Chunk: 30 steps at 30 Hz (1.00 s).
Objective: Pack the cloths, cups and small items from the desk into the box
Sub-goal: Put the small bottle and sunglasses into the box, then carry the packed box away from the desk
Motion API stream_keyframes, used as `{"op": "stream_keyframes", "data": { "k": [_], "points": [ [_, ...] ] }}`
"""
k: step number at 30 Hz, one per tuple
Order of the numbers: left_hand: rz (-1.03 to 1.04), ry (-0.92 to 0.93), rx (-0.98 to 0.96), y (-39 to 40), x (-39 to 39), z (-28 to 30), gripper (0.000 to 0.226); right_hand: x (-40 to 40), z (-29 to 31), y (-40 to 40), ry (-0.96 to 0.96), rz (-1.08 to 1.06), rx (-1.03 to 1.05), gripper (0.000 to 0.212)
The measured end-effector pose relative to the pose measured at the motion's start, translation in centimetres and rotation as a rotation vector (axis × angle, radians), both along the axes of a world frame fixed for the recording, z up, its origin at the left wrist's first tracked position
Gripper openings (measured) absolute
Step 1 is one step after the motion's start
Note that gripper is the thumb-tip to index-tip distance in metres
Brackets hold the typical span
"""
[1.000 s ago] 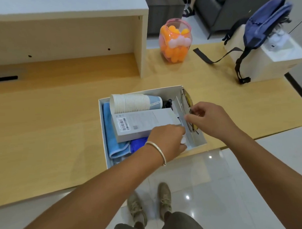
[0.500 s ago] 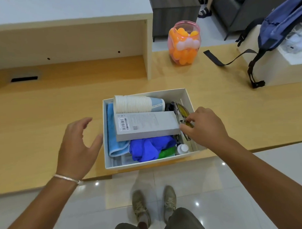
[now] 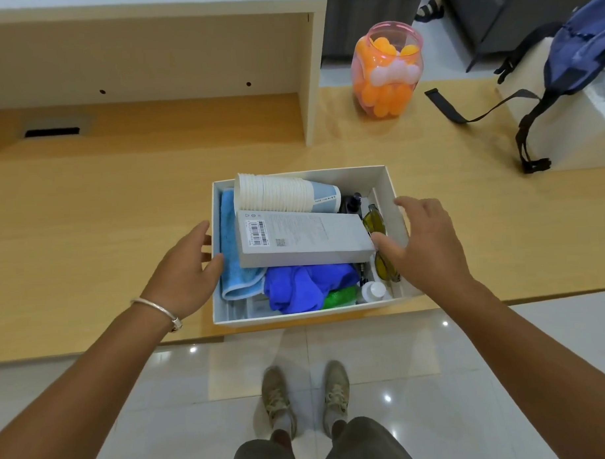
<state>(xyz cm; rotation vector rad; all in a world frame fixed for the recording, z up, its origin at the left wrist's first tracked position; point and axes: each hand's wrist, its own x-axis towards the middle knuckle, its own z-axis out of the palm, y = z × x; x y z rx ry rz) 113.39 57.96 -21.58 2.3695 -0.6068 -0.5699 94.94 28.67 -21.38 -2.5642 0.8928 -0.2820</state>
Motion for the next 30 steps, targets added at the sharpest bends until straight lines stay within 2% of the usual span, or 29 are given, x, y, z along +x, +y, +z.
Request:
{"op": "stream_keyframes", "data": {
  "k": [2,4,8,10,14,21,26,30],
  "points": [
    [0.003,0.092,-0.002,-0.1,0.1,0.1,0.043,-0.6,-0.5,-0.5,0.004,-0.08,0.184,0.07],
    [0.006,0.201,0.015,0.0,0.2,0.1,0.04,-1.1,-0.9,-0.9,0.108,-0.091,0.267,0.068],
    [0.001,0.324,0.067,-0.3,0.4,-0.1,0.04,-1.5,-1.0,-0.8,0.199,-0.005,0.26,0.042],
    [-0.009,0.347,0.073,-0.4,0.4,-0.3,0.04,-1.4,-1.0,-0.7,0.239,0.011,0.257,0.039],
    [-0.038,0.319,0.077,-0.4,0.5,-0.6,0.036,-1.5,-1.3,-0.6,0.282,-0.012,0.321,0.051],
    [-0.055,0.281,0.081,-0.3,-2.2,0.3,0.032,-4.9,-1.0,-0.1,0.202,-0.058,0.389,0.053],
    [-0.028,0.223,0.073,-0.6,-9.2,1.1,0.033,-11.8,-0.9,-1.3,0.152,-0.008,0.42,0.052],
    [0.048,0.218,0.031,-1.2,-16.7,0.5,0.043,-18.0,-0.7,-3.7,0.137,0.075,0.448,0.051]
  ]
}}
